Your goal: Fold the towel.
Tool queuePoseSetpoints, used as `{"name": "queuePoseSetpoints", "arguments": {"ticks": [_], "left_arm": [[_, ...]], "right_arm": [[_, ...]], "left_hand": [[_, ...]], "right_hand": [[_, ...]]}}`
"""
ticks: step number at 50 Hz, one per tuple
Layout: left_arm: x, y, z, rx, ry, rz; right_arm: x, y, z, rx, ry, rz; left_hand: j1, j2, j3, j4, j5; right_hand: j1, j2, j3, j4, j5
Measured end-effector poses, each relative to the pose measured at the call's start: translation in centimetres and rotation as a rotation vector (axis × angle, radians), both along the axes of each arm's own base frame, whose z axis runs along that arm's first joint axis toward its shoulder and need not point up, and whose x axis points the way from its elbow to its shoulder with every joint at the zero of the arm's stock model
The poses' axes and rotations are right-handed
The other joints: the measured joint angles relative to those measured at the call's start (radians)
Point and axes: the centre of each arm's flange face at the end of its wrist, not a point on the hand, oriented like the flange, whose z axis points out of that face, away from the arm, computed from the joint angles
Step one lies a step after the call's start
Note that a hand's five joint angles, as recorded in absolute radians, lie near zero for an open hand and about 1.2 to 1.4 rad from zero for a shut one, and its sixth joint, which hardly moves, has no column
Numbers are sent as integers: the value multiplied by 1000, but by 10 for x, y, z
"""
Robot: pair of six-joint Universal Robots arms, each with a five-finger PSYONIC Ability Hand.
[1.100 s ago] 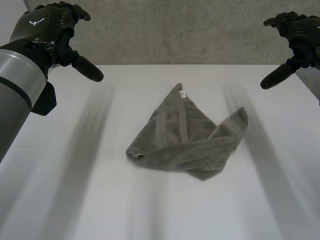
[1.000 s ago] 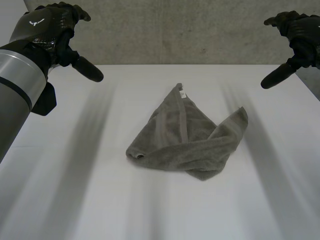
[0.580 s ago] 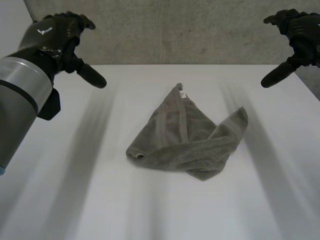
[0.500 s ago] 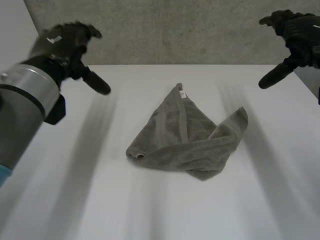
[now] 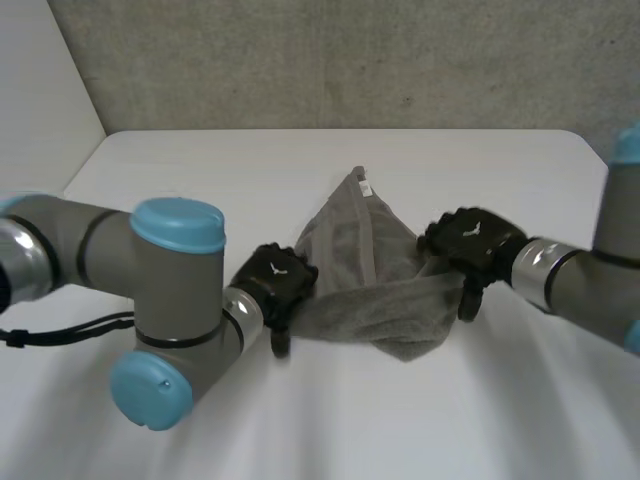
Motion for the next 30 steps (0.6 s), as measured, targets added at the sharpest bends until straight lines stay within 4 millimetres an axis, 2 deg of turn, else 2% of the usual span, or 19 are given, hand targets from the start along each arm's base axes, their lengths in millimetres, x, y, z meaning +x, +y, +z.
{"name": "queuePoseSetpoints", "arguments": {"ticks": [3,4,5,6,8,9,11,14,18,20,25,30], "left_arm": [[-1,0,-6,-9,-25,-16],[-2,0,-7,-14,-32,-20],[-2,-1,-7,-16,-33,-21],[-2,-1,-8,-20,-34,-23],[-3,-1,-7,-26,-32,-25],[-3,0,-6,-29,-29,-25],[-4,1,-2,-35,-22,-26],[-4,3,8,-50,-8,-27],[0,11,32,-72,19,-25],[6,19,52,-81,34,-22],[24,40,99,-92,54,-15],[41,58,131,-75,41,-11]], "right_arm": [[2,-3,-12,-1,12,2],[3,-5,-17,-6,13,3],[3,-6,-19,-9,13,4],[4,-8,-22,-17,10,7],[5,-10,-24,-31,3,12],[6,-11,-24,-39,-2,16],[7,-12,-23,-49,-8,21],[7,-11,-16,-65,-18,27],[4,-2,16,-110,-44,47],[1,12,42,-135,-61,85],[-6,46,86,-164,-61,207],[-18,63,110,-180,0,305]], "left_hand": [[104,137,0,0,134],[281,317,0,0,327],[375,411,0,0,398],[624,665,0,0,648],[901,950,0,0,941],[978,1023,0,0,1038],[993,1033,0,0,1063],[993,1033,0,0,1064],[993,1033,0,0,1064],[993,1033,0,0,1064],[993,1033,0,0,1064],[994,1033,0,0,1064]], "right_hand": [[185,173,0,0,173],[304,305,0,0,304],[366,367,0,0,353],[500,503,0,0,485],[691,686,0,0,674],[814,805,0,0,800],[938,932,0,0,936],[975,985,0,0,991],[976,988,0,0,991],[977,988,0,0,991],[977,988,0,0,991],[978,988,0,0,991]]}}
